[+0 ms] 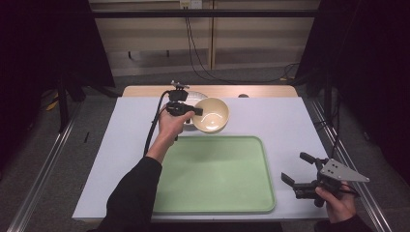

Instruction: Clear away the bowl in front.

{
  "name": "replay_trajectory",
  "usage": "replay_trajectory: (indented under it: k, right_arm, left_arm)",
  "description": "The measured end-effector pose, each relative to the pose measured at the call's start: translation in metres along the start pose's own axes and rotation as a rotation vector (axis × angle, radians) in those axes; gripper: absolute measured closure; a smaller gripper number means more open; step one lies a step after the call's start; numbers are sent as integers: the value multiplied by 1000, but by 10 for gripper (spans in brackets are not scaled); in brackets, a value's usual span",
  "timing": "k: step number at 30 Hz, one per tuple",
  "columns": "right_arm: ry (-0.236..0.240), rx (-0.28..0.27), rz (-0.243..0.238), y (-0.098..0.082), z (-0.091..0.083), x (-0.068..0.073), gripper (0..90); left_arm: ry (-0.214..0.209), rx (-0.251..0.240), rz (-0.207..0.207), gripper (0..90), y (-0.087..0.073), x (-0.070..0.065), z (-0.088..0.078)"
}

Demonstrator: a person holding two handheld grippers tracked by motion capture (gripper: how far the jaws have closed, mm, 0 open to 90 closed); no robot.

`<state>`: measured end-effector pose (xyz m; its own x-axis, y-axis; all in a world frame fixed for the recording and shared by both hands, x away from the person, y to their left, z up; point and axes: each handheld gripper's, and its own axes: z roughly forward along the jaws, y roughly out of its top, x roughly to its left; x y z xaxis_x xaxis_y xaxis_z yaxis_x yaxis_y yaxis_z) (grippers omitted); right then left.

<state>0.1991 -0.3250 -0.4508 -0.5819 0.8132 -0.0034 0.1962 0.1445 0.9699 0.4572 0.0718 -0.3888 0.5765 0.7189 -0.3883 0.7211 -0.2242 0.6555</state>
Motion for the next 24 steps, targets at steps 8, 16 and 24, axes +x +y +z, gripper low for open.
replay_trajectory:
  k: [8,16,24]
  right_arm:
    - [1,-16,6,0,0,1,6]
    - [1,-19,1,0,0,0,5]
    - [5,-25,5,0,0,0,5]
  left_arm:
    - [-26,-1,29,832,6,-18,10]
    - [-46,20,47,832,6,-30,21]
    - [-79,48,51,833,1,-44,36]
